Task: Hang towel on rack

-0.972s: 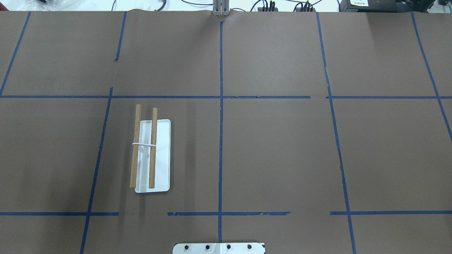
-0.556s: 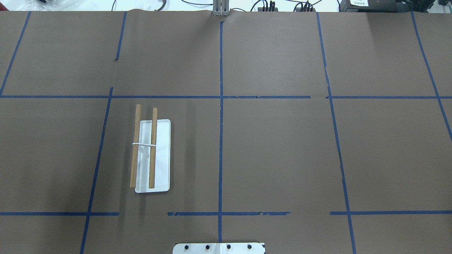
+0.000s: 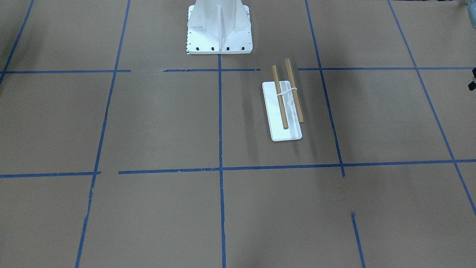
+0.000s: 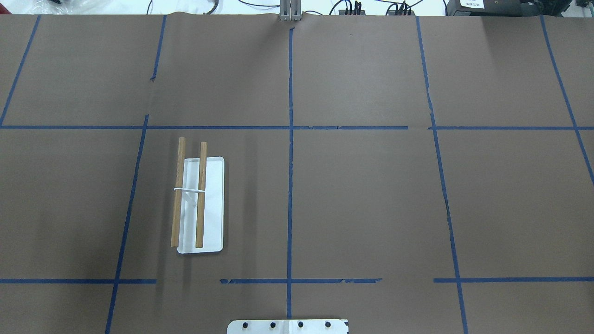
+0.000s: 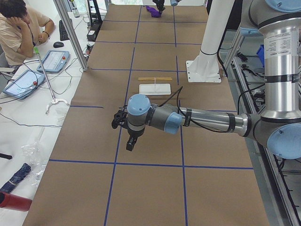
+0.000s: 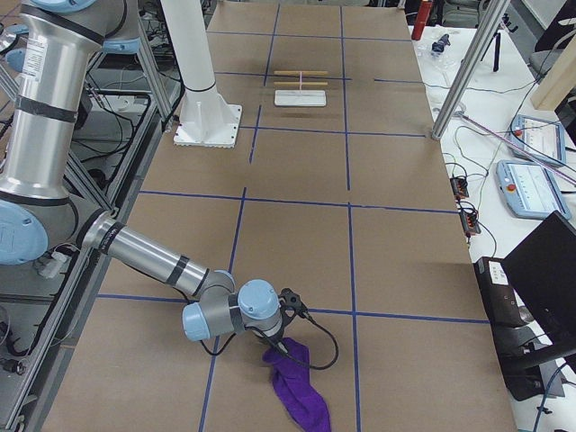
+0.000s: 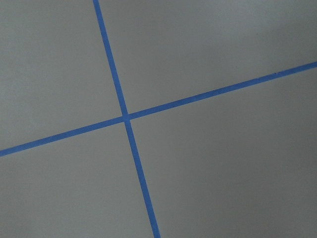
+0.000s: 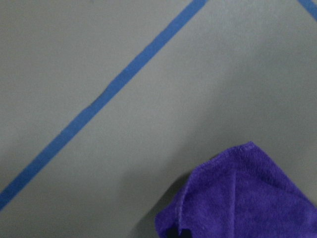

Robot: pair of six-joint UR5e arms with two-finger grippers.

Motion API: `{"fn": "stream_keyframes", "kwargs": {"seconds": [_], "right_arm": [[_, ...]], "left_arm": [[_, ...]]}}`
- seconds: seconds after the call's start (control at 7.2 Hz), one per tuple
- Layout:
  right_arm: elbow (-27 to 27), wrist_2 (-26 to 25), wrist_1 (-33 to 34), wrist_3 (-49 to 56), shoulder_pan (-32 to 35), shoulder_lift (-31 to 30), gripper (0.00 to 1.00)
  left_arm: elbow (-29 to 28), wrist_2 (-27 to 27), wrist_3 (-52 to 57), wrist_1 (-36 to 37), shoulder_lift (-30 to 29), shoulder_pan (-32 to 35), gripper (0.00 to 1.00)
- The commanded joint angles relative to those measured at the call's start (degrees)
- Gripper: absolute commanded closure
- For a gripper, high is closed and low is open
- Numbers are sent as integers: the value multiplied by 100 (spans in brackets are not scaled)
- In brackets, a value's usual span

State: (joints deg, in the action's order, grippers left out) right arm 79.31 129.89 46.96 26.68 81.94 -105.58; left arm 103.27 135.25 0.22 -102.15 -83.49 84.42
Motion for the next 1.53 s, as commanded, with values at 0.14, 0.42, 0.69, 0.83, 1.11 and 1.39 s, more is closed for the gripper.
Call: {"fn": "stream_keyframes", "kwargs": {"seconds": [0.14,0.42,0.69,0.83,1.11,1.39], "right_arm": [[2166,344,1702,-625,340,72,100],[3289,378,2221,-2054,244,247,100],[3852,283,2186,-3694,-586,824,100],[3898,239,2185,-4340,-1018,1298,100],[4021,-155,2185,-5248,-1643,1845,100],[4040,-708,2185,-5863,-2302,2223,100]], "left_arm": [[-87,97,-13,2,-352,-31,0],[-44,178,-1042,72,-613,-205,0],[9,177,-2346,72,-1174,-872,0],[43,195,-2534,29,-1561,-988,0],[25,195,-2536,-155,-2423,-989,0],[-28,239,-3460,-926,-2742,-1006,0]]}}
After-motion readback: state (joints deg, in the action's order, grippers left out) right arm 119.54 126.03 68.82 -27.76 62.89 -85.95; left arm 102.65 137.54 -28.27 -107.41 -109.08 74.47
